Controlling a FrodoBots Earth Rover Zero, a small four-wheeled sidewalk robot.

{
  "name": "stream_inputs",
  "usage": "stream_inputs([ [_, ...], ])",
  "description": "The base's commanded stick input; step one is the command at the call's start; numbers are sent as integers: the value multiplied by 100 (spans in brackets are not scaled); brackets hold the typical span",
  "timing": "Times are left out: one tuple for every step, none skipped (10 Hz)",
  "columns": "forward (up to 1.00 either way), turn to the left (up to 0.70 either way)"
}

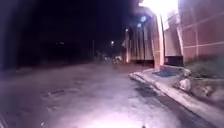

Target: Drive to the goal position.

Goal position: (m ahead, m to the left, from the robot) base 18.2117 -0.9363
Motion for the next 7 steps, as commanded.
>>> stream_inputs([
  [70,0],
  [70,0],
  [70,0],
  [70,0],
  [70,0],
  [70,0],
  [70,0],
])
